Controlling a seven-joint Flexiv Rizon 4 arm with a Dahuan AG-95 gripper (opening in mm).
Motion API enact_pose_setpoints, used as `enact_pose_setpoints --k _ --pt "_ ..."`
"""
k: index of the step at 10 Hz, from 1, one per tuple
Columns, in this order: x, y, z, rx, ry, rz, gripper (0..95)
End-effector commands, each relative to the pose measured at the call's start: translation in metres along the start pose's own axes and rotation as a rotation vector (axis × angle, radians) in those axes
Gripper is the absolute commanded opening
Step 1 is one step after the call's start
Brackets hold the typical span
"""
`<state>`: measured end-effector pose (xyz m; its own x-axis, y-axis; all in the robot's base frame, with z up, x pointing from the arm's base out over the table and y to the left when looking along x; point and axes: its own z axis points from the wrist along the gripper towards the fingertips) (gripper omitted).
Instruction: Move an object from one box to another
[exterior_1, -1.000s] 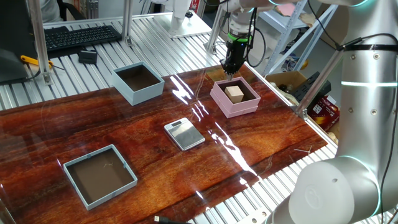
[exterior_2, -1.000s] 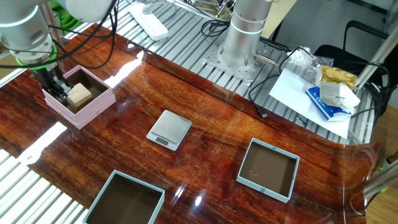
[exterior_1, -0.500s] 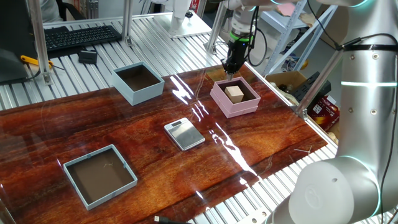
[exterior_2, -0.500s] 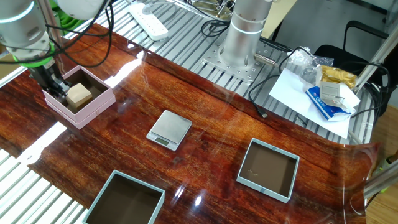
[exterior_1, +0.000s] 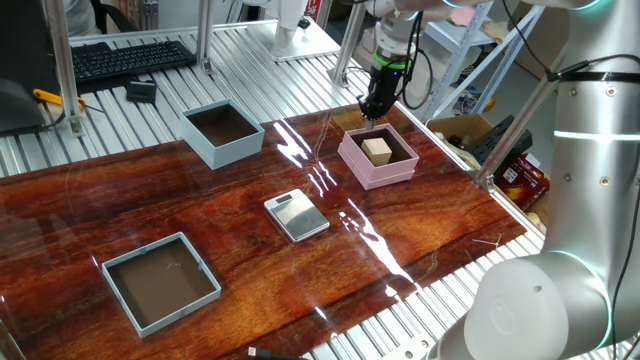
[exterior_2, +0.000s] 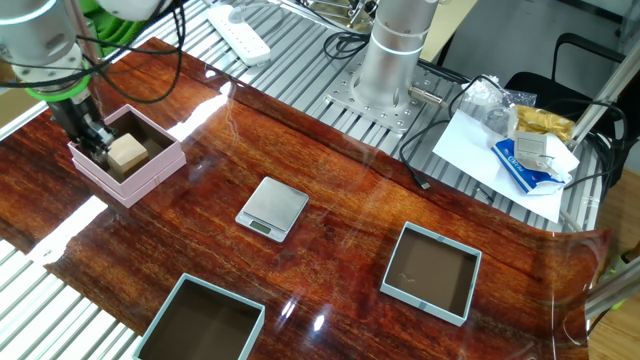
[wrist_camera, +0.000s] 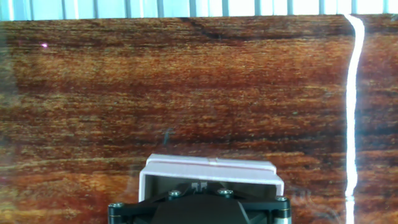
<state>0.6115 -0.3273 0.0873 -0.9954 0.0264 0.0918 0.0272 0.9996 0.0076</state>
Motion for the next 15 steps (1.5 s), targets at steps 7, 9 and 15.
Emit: enact_pose_setpoints --k 7,9,15 --pt "0.0021 0.0007 -0.0004 0.008 -0.023 -0.015 0.0" --pt "0.0021 0.0007 -0.0004 0.002 -0.017 0.001 0.0" --pt "0.0021 0.0007 -0.0004 0.017 -0.011 0.051 0.0"
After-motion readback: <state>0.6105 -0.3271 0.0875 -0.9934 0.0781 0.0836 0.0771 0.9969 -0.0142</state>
